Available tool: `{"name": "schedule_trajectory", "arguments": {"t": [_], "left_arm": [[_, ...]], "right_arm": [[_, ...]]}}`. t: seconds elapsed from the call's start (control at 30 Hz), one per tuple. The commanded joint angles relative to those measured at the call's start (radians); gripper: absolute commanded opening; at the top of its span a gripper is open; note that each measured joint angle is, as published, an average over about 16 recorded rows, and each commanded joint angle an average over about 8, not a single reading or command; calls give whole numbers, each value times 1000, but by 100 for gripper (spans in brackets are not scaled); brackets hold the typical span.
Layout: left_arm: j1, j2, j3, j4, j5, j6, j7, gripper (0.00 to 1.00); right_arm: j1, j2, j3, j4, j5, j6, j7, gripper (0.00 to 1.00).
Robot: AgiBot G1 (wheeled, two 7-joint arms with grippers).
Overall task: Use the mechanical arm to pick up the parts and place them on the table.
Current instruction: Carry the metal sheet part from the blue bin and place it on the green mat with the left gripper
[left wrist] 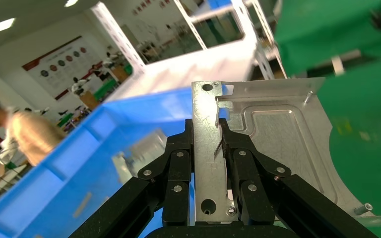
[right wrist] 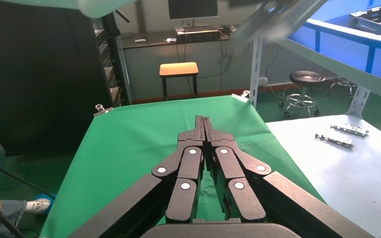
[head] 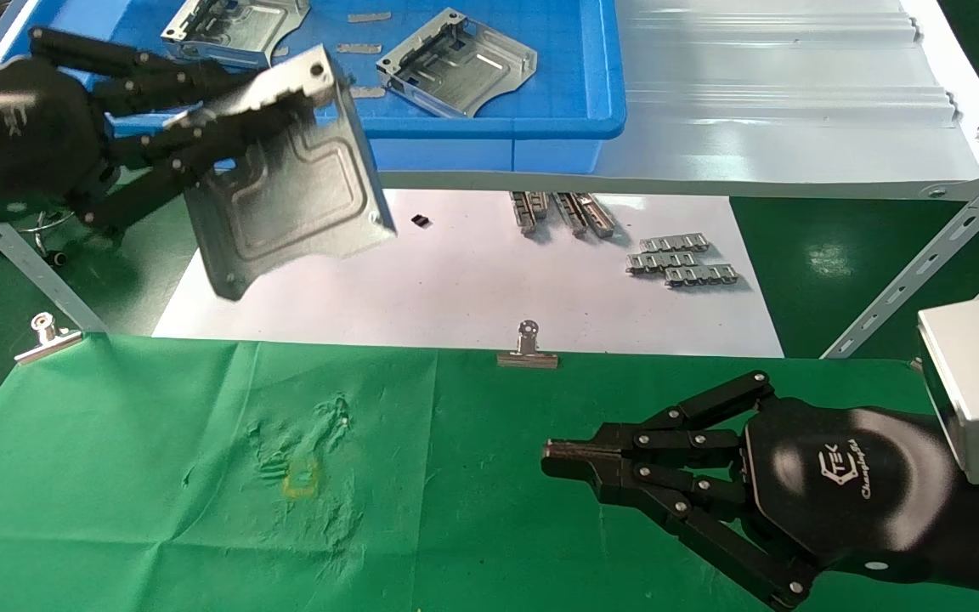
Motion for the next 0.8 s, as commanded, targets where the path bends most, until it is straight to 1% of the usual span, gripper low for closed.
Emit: {"name": "schedule_trajectory", "arguments": {"t": [0.03, 0.17, 0.37, 0.63, 0.8], "left_arm": [[40, -31, 22, -59, -24, -1, 22, 0], [116, -76, 76, -121, -41, -4, 91, 0], [208, -110, 163, -145, -29, -8, 207, 0], [272, -91, 272, -87, 22, -15, 411, 0], [268, -54, 303, 1, 40, -38, 488, 0]], "right_arm": [[0, 0, 0, 0, 0, 0, 0, 0], [0, 0, 0, 0, 0, 0, 0, 0], [0, 0, -1, 0, 0, 0, 0, 0], [0, 0, -1, 0, 1, 0, 0, 0], [0, 0, -1, 0, 1, 1, -1, 0]]}}
